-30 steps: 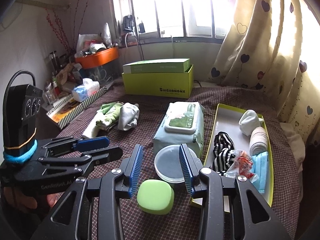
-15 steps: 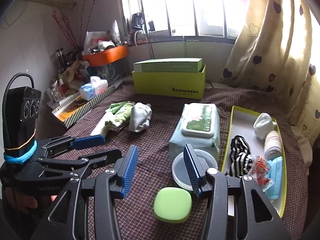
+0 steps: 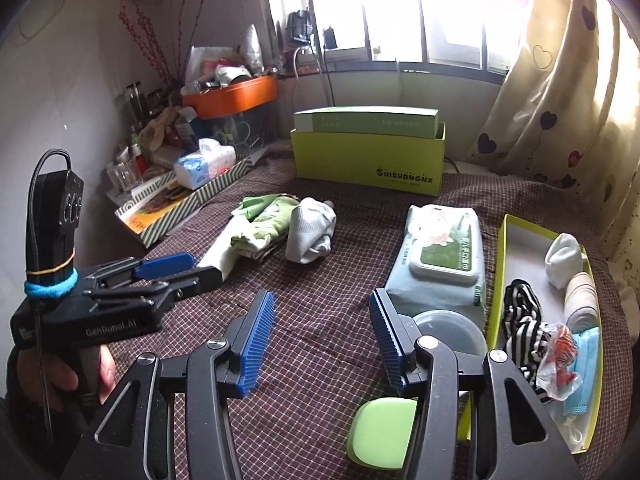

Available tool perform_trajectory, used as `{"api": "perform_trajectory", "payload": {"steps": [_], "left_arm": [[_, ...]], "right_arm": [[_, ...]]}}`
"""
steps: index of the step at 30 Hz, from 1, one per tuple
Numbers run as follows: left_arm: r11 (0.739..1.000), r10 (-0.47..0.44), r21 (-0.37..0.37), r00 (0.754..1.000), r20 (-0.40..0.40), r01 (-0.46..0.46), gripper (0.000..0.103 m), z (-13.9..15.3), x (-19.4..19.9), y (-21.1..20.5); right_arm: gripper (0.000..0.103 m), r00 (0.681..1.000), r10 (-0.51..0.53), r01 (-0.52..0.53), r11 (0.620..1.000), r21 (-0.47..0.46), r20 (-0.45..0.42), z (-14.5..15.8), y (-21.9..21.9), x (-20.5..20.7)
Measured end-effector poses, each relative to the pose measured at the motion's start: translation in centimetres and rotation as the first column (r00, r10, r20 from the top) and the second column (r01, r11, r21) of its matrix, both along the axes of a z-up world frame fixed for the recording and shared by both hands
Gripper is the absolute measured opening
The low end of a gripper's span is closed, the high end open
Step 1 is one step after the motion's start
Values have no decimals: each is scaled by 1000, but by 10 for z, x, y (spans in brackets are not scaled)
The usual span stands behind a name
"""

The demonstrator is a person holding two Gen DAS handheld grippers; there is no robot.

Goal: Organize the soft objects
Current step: 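Withdraw both grippers from the tray toward the folded towels, then grasp the white rolled towel with the left gripper while the right gripper grasps the grey knit cloth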

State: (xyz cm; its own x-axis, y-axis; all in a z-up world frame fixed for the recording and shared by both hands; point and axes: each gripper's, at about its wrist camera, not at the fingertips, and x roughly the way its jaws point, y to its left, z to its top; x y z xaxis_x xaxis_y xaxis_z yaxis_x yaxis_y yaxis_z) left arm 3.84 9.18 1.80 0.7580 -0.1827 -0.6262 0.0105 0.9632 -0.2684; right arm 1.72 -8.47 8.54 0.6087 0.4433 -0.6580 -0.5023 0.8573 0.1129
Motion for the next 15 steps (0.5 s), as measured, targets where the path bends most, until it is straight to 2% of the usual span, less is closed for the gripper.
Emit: {"api": "perform_trajectory", "payload": {"steps": [6,13,15], "left_arm": [[998,61,14,998,-4,-61,62,-5,6,18],[997,49,56,998,44,-51,62,-9,13,31],[996,54,62,998,33,-56,62,-11,19,36]], "right_arm": [[49,1000,7,-7,1000,1,-15,-3,10,10],[49,999,26,-26,1000,-10,-21,-6,28,20],[49,999,27,-28,999,-15,-23,-8,33,25]]}}
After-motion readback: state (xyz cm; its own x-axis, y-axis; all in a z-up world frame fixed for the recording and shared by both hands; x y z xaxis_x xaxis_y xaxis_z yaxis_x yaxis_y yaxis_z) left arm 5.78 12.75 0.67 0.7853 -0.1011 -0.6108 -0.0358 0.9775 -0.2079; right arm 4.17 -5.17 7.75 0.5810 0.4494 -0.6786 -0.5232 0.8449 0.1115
